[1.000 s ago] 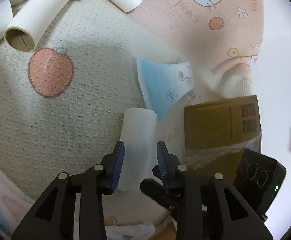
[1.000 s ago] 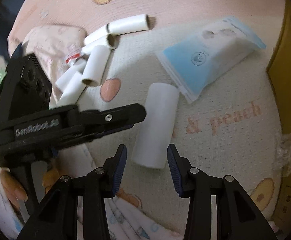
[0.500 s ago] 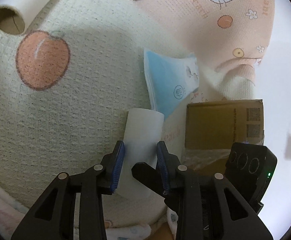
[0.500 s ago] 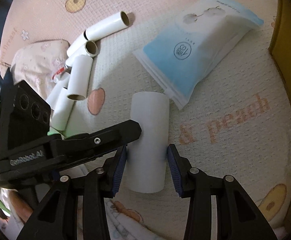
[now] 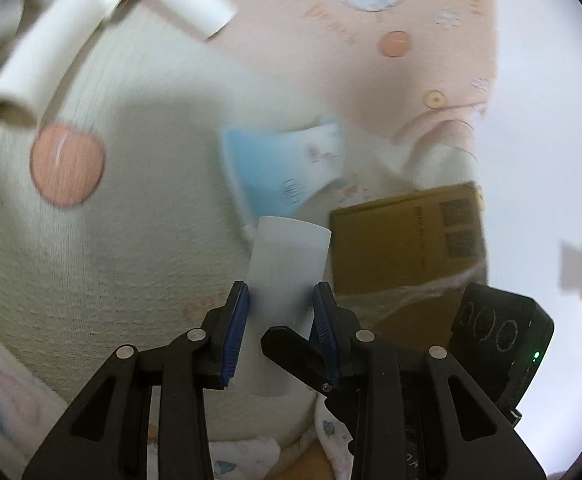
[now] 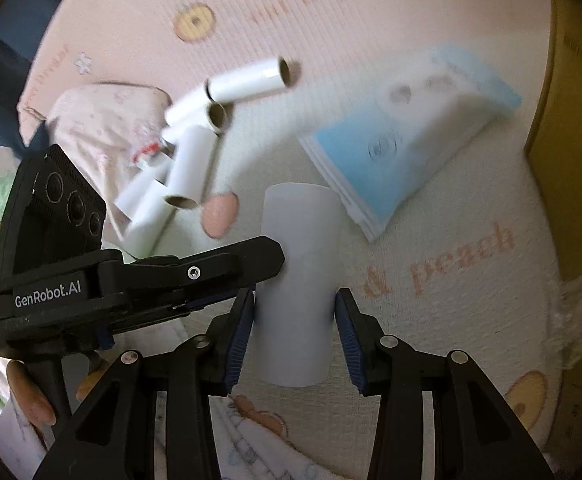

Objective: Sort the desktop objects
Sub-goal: 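Lift the white tube with both tools and carry it toward the cardboard box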

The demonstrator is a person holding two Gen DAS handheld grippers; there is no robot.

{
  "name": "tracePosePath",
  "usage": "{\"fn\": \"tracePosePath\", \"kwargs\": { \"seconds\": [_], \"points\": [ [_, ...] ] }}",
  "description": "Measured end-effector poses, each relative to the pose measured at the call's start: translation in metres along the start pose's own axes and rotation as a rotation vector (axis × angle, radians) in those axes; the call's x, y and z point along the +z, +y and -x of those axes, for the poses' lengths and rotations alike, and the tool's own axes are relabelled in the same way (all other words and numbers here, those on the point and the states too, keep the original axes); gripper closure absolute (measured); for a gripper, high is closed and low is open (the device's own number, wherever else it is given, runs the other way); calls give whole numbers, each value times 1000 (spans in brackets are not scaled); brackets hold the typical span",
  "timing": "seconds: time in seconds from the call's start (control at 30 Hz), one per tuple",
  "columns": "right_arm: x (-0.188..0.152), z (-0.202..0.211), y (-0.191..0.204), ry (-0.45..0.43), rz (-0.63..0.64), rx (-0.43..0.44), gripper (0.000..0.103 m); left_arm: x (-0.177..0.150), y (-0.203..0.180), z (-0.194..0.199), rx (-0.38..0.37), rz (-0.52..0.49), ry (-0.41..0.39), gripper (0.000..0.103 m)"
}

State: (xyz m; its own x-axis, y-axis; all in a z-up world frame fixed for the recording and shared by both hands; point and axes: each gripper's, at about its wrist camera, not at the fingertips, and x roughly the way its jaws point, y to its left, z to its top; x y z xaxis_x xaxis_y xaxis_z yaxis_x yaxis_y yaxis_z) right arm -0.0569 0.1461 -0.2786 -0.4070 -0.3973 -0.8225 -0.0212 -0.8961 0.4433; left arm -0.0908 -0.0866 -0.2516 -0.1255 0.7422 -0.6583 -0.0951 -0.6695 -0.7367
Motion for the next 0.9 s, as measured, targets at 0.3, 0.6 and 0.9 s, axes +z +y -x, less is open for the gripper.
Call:
{"fn": "tracePosePath", "kwargs": {
  "seconds": [0.3, 0.6, 0.9],
  "points": [
    [13, 71, 24, -178, 64, 22, 64, 1, -78, 39, -27, -143, -101, 67],
    [16, 136, 28, -339, 102, -9, 64, 2, -159, 52, -62, -299, -124, 67],
    [28, 200, 8, -489, 109, -70, 64, 16, -240, 30, -126, -420, -94, 67]
  ]
}}
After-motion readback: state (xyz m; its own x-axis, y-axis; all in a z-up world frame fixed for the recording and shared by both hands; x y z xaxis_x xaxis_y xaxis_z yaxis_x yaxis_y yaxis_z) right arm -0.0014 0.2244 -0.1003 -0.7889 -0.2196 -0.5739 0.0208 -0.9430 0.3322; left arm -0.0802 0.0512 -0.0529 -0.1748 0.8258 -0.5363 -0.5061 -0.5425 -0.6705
